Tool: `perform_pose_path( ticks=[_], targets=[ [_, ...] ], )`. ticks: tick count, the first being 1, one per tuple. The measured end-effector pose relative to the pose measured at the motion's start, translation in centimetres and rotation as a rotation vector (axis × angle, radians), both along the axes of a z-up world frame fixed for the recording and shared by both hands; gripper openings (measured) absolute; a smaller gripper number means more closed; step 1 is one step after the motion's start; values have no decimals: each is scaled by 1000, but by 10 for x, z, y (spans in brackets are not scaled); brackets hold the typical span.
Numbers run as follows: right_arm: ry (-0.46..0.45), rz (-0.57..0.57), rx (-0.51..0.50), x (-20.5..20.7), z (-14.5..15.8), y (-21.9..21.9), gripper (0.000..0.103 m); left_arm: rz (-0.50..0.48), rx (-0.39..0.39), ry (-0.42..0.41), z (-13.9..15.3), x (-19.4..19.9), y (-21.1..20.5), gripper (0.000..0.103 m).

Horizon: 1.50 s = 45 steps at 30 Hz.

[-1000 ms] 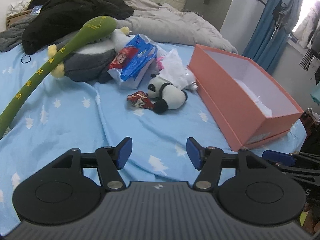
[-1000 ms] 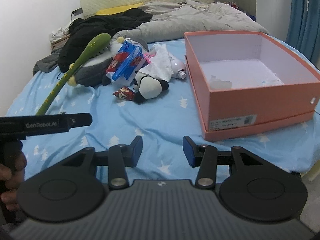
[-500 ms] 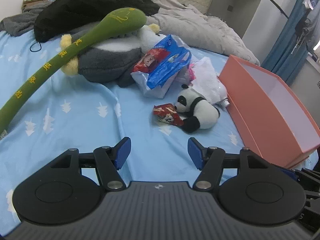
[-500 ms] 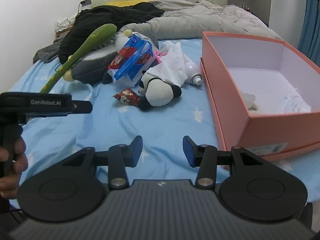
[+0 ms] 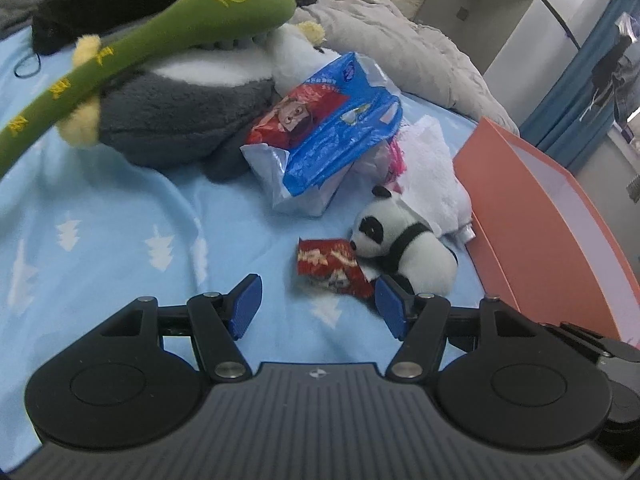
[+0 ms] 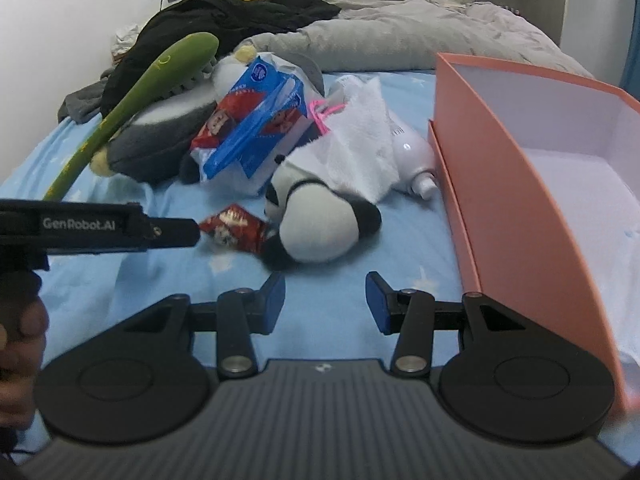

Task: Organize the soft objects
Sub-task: 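Grasp the red candy wrapper with the left gripper while the right gripper grasps the panda plush, then carry the wrapper in the left gripper while the right gripper carries the panda over the box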

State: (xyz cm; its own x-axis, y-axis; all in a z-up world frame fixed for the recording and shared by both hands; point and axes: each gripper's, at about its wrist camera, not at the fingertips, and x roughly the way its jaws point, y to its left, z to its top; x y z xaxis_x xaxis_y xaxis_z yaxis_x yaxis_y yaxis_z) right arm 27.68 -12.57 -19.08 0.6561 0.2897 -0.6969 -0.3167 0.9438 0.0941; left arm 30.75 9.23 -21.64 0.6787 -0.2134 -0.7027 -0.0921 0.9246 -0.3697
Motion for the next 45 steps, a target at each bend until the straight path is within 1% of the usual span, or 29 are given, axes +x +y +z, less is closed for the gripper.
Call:
perform_pose_path(
  ticks=[1,2,3,4,11,13,14,16,17,19,22,26,27,29,35,38,41,45],
  targets=[
    [-1,3,-4,5,-2,2,48,1,-14,4,-2,5,2,68],
    [-1,6,-9,11,-3,4,53,4,-28,7,-5,9,3,68],
    [-3,6,-13,16,-5,5,62,8,-39,10,-8,14,4,68],
    [-9,5,-13,21,-5,6,65,8,-47,13,-10,18,5,68],
    [-27,14,0,47,-12,10,66,-9,-87,35,-25,38,6,66],
    [-40,35,-2,52,-13,13,66,-10,-105,38,-28,41,6,56],
    [-46,52,-8,53,-14,16,66,-15,-117,43,-30,43,7,54],
    [-58,85,-24,56,-16,21,68,-19,-124,45,-32,45,6,43],
    [-59,92,-32,57,-17,22,68,-23,-124,45,-32,45,5,40],
    [-49,106,-39,60,-19,24,68,-28,-127,42,-32,44,3,37],
    [-17,109,-19,65,-22,20,66,-29,-111,31,-30,42,0,34],
    [-4,105,-9,62,-21,16,56,-26,-86,19,-25,37,-2,33],
    [-5,105,-13,60,-20,16,53,-23,-75,19,-24,36,-3,33],
    [-6,107,-16,56,-18,16,49,-14,-46,26,-21,33,-4,33],
    [1,124,-19,42,-10,11,47,5,-25,12,-10,14,-3,33],
    [-1,125,-35,32,-5,8,47,1,-31,9,-4,2,-5,33],
    [11,118,-43,20,-2,4,47,-11,-1,1,5,-12,-11,33],
    [31,103,-35,0,3,-2,47,-22,14,0,18,-31,-17,33]
  ],
)
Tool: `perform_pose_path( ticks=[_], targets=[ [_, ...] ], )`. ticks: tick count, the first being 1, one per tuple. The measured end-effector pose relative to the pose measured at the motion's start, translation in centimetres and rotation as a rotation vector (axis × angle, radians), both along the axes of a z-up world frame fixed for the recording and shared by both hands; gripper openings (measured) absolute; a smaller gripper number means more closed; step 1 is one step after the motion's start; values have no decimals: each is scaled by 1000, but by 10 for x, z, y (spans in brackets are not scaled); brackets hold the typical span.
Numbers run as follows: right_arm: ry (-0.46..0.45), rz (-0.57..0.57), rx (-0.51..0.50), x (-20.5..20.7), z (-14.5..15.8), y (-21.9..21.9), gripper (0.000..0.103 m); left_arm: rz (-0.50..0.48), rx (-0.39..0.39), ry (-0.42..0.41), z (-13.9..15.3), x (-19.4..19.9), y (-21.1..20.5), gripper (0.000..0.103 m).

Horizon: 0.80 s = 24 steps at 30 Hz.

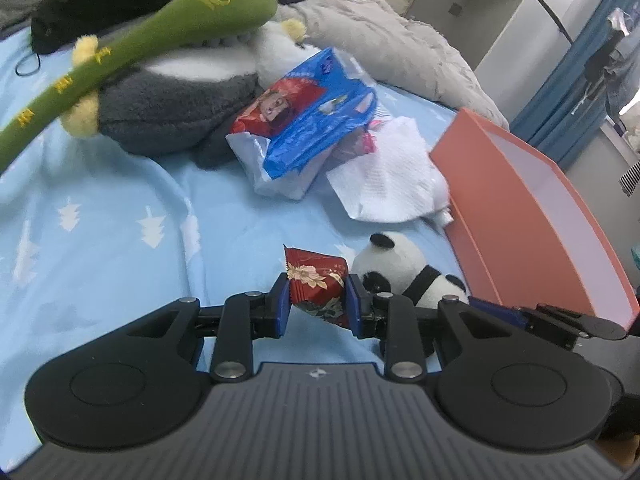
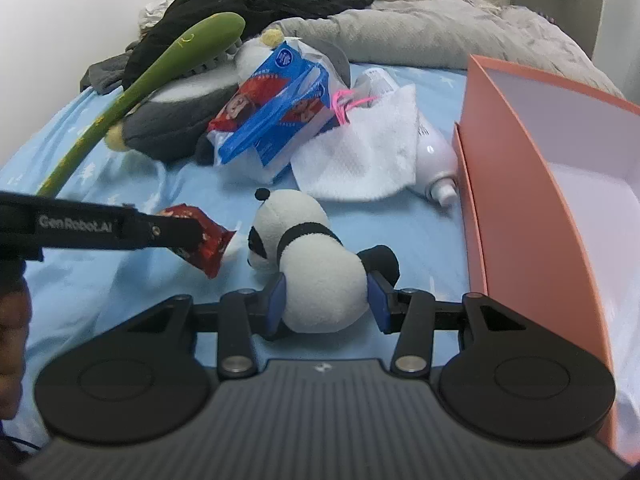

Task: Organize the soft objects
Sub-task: 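Carry the wrapper in the left gripper while the right gripper carries the panda over the box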

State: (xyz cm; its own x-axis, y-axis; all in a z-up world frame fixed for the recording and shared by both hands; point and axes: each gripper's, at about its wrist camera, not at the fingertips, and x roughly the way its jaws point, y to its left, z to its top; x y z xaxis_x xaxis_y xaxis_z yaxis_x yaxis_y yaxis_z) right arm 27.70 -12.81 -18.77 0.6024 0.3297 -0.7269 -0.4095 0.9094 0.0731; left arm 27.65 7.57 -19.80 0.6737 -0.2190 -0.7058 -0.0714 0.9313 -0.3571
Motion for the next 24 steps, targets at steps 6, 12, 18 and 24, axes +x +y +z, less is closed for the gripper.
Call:
perform_pose_path(
  ticks=[6,12,18,24],
  targets=[
    [21,-9,11,-31,12,-11,46,-3,12,0,17,-33,-8,33],
    [16,-9,6,-55,25,-20,46,19,24,5,30,-66,-16,33],
    [13,-8,24,-72,37,-28,45,52,47,-1,46,-91,-23,33],
    [-12,-6,40,-82,58,-37,45,62,66,-28,70,-106,-34,33]
  ],
)
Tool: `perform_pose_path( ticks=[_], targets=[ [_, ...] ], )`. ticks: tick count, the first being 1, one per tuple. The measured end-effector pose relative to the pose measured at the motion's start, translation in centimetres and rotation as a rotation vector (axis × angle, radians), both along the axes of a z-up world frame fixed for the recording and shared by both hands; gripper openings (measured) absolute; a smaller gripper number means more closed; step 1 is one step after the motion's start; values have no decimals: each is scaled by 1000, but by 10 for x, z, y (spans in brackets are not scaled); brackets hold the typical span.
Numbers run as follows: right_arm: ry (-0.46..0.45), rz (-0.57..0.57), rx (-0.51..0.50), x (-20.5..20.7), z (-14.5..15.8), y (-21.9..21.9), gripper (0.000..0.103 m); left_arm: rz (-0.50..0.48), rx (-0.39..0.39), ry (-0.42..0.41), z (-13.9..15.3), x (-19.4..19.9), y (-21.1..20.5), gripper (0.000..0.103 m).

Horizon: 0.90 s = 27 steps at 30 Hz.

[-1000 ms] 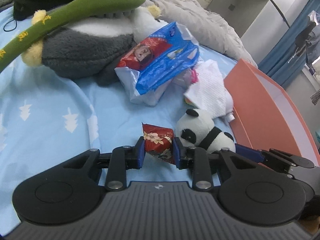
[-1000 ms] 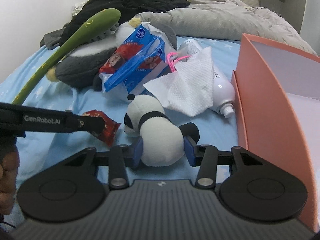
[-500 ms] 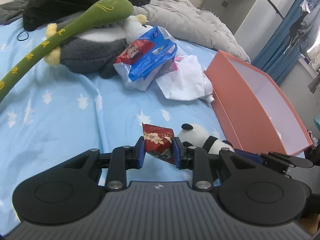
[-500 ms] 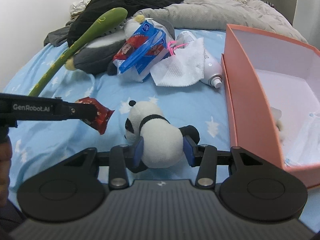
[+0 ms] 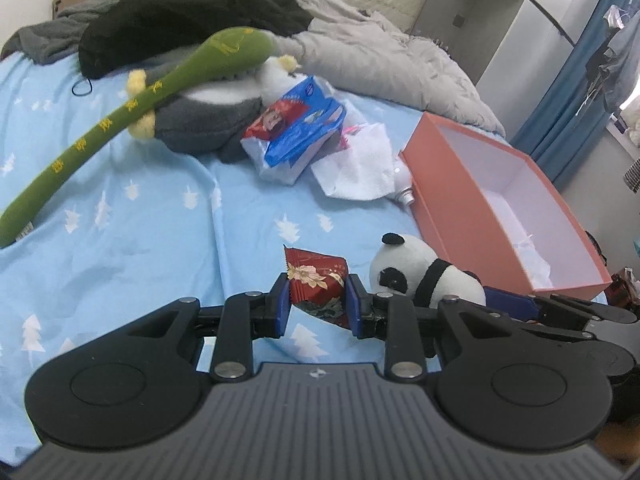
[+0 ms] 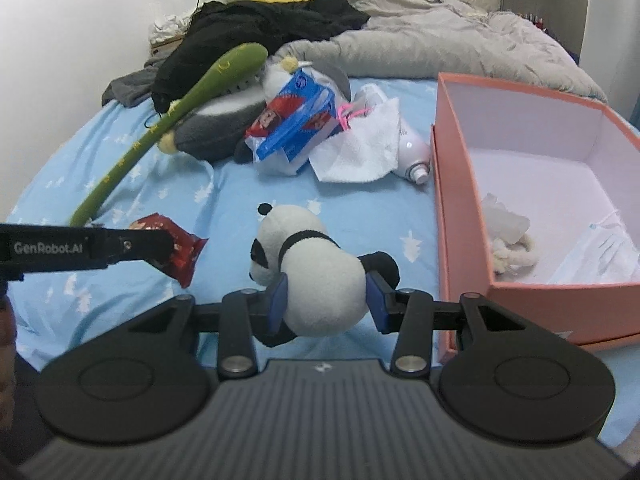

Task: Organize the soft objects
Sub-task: 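Carry the wrapper in the left gripper while the right gripper carries the panda over the box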

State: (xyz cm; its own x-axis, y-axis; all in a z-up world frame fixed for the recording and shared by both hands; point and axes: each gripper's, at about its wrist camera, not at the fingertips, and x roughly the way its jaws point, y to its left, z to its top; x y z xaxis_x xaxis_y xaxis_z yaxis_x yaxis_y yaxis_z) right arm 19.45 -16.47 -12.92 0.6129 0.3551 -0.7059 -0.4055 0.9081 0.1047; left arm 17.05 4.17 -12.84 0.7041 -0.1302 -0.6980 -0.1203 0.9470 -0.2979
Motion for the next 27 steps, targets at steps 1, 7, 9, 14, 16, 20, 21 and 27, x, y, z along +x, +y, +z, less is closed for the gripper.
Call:
perform_pose_path(
  ticks=[1,7,9,14,16,20,21,27],
  targets=[
    [-4,0,4,-2,4,-2,45,0,-1,-6,4,-1,-2,33],
    [-42,-17,21,-10,34,-10,45,-29,-7,-38,30,1,-10,33],
    [-57,-27,28,-13,45,-12,45,-45,-7,-48,39,4,-14,33],
    [-95,-71,50,-19,71,-20,45,-112,-9,-70,58,12,-28,33],
    [-103,-89,61,-21,78,-24,45,-138,-14,-78,66,16,-35,33],
    [-126,-135,72,-26,92,-36,45,-191,-22,-92,78,23,-48,33],
    [-131,-145,71,-27,94,-38,45,-208,-23,-97,81,24,-53,33],
    [-159,-220,61,-39,105,-61,45,-311,-34,-114,94,28,-84,33]
  ],
)
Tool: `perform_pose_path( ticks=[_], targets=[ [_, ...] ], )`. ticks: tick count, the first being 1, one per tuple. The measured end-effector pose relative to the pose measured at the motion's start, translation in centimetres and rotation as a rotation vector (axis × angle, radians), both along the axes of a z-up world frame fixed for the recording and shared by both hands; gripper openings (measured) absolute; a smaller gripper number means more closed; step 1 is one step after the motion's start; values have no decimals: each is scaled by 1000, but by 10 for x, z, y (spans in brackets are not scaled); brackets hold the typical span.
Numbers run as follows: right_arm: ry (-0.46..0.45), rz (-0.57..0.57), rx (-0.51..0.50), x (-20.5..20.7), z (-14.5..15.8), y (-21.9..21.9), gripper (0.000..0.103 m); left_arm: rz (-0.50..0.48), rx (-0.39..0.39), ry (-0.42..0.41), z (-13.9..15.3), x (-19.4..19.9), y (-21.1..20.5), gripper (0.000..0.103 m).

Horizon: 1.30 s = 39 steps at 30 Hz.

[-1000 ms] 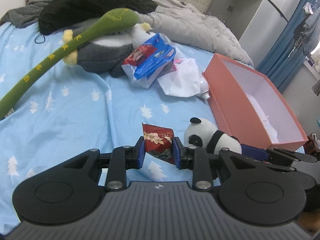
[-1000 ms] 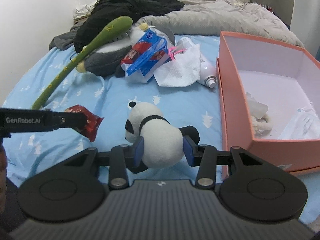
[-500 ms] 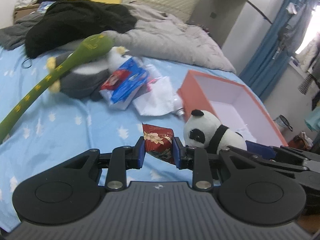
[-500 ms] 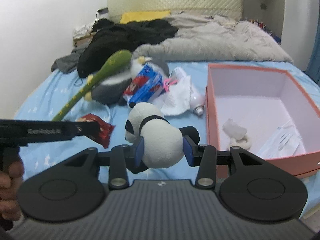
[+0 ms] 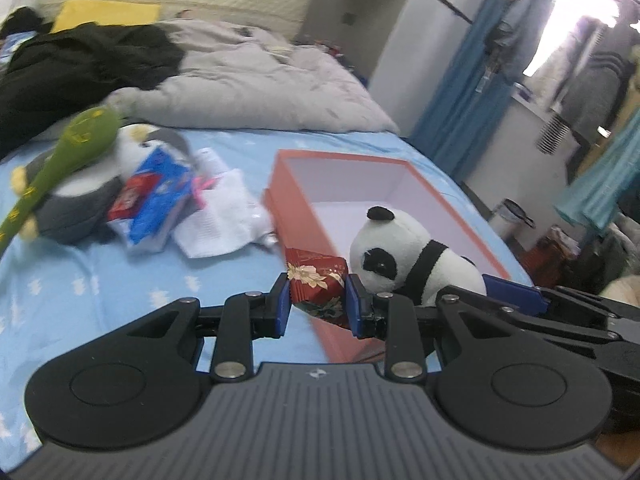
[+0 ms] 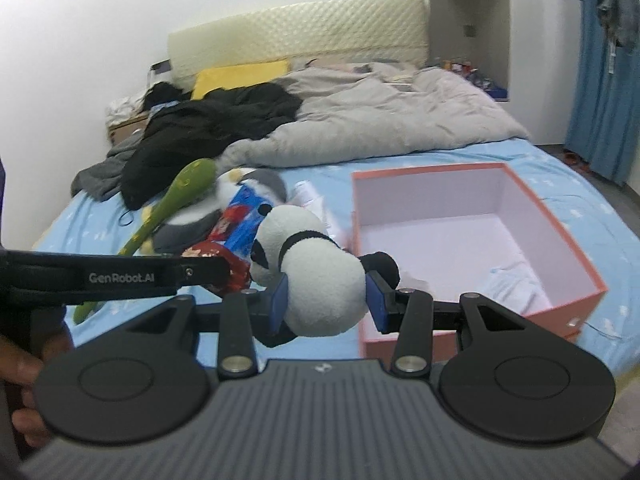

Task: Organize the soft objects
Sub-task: 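Carry the wrapper in the left gripper while the right gripper carries the panda over the box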

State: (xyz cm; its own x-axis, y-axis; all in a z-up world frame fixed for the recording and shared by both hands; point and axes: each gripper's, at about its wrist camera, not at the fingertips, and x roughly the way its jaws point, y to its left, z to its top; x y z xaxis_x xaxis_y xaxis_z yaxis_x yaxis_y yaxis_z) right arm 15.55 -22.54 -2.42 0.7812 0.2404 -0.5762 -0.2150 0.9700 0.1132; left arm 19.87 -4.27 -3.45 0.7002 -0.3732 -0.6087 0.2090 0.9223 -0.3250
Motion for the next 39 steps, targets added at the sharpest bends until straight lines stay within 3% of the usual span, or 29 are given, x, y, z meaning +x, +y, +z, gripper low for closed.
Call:
perform_pose_path(
  ticks=[10,16,23,30,39],
  targets=[
    [-26,-146,5,-26,6,-43,45,-120,-26,8,4,11,-43,33],
    [-31,-191,6,-16,3,-61,45,-163,12,-21,7,41,-63,33],
    [-10,-211,6,25,-4,-82,45,-202,21,2,0,101,-82,33],
    [66,-233,3,82,-21,-98,45,-228,54,79,-21,166,-109,33],
    [229,-259,43,141,-50,-122,45,-251,132,183,-51,225,-144,33]
  ],
)
